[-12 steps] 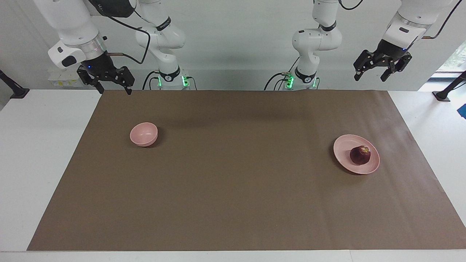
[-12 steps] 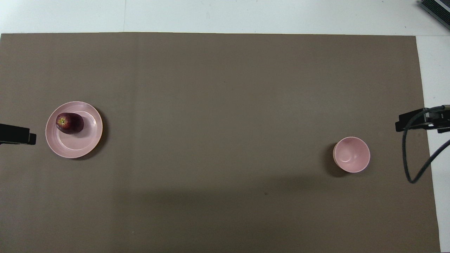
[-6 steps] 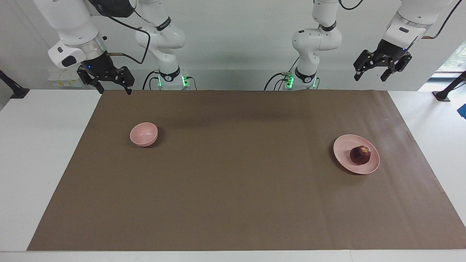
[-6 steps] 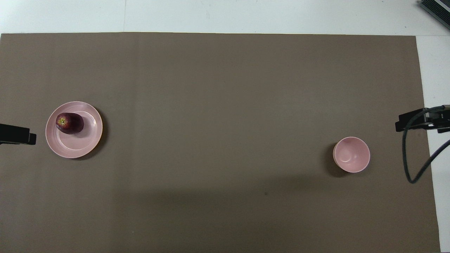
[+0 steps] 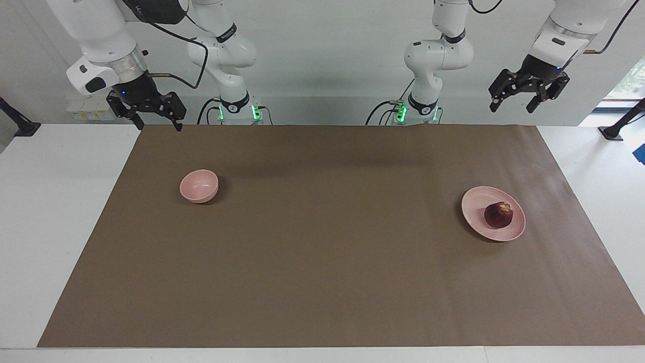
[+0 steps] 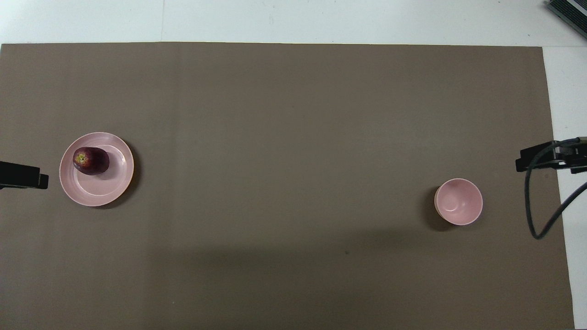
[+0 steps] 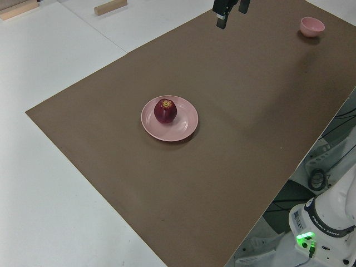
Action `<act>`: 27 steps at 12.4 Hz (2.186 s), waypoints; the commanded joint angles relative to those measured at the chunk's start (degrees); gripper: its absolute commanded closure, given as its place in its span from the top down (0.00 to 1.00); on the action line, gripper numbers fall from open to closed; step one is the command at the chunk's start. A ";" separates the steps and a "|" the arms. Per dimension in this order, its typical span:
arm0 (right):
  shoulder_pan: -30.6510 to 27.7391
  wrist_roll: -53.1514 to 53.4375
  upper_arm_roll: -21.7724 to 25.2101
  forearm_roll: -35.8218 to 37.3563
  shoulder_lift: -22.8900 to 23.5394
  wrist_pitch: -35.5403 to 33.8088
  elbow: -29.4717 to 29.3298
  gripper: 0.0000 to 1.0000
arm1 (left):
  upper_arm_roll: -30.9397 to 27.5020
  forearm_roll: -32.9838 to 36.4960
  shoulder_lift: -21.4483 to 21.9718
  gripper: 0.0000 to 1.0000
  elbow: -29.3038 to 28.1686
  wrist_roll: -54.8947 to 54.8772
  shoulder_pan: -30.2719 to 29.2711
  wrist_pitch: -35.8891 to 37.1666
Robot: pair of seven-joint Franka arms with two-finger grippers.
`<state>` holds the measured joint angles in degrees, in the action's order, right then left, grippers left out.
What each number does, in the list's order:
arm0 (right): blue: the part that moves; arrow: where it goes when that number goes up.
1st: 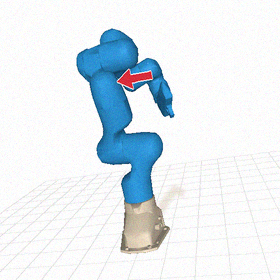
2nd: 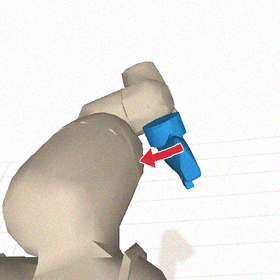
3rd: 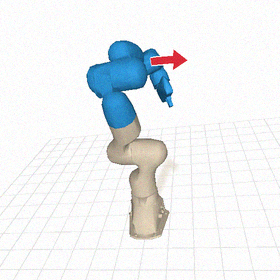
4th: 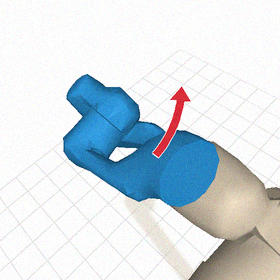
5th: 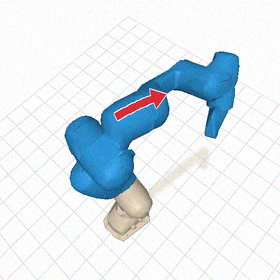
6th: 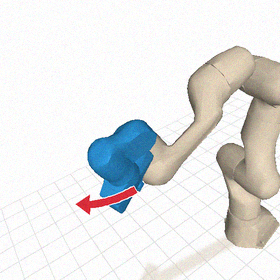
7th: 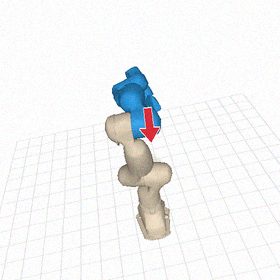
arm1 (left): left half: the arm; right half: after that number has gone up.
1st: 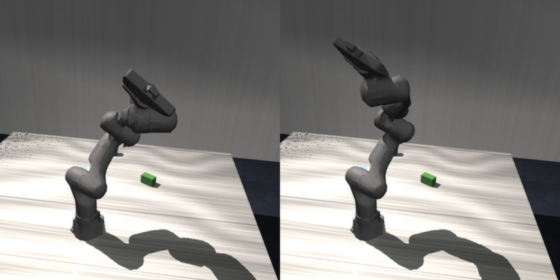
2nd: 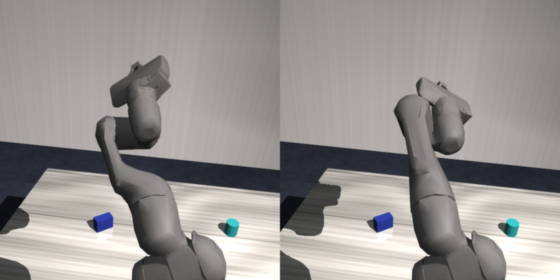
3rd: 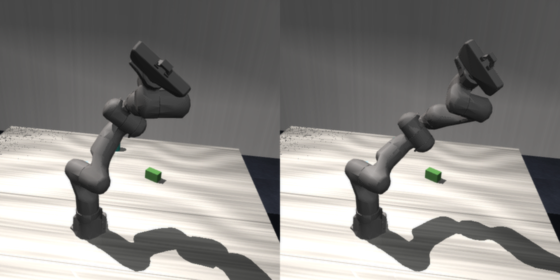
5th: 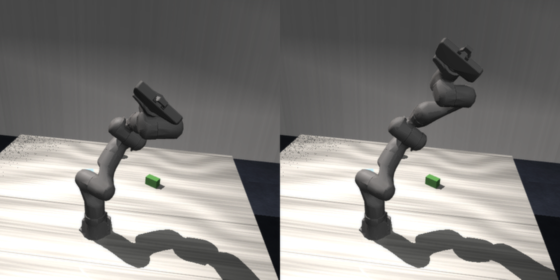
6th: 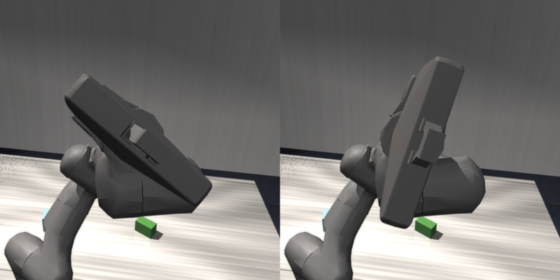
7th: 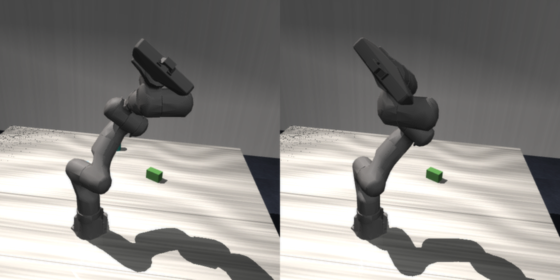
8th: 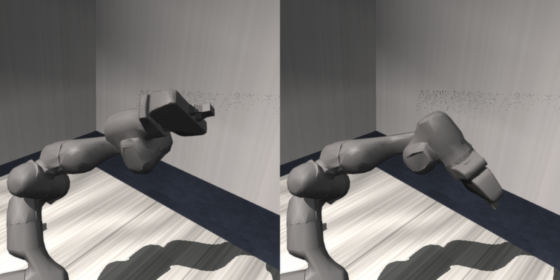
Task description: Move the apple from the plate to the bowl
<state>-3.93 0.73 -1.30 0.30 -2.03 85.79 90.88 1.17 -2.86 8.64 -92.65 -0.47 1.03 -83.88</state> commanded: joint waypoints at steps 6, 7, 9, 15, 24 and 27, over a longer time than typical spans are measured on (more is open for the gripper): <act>-0.21 1.12 -0.19 -1.09 0.45 -0.01 -0.71 1.00 | -0.11 -0.57 0.85 1.00 -7.61 -0.41 -0.24 -7.24; -0.21 1.12 -0.19 -1.09 0.45 -0.01 -0.79 1.00 | -0.11 -0.57 0.85 1.00 -10.50 -0.41 -0.42 -10.74; -0.21 1.12 -0.19 -1.09 0.45 -0.01 -0.71 1.00 | -0.20 -0.57 0.50 1.00 -14.29 -0.50 -0.77 -18.13; -0.21 1.12 -0.19 -1.09 0.45 -0.01 -0.71 1.00 | -0.20 -0.57 -6.25 1.00 -15.19 -3.13 -5.51 -28.95; -0.21 1.12 -0.19 -1.09 0.45 -0.01 -0.71 1.00 | -0.20 -0.57 -21.74 1.00 -22.64 -4.01 -8.50 -52.16; -0.21 1.12 -0.19 -1.09 0.45 -0.01 -0.80 1.00 | -0.20 -0.57 -22.00 1.00 -23.88 -4.02 -9.12 -52.09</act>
<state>-3.93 0.73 -1.30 0.30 -2.03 85.79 90.88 0.61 -2.92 -14.53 -114.07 -3.57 -7.25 -134.67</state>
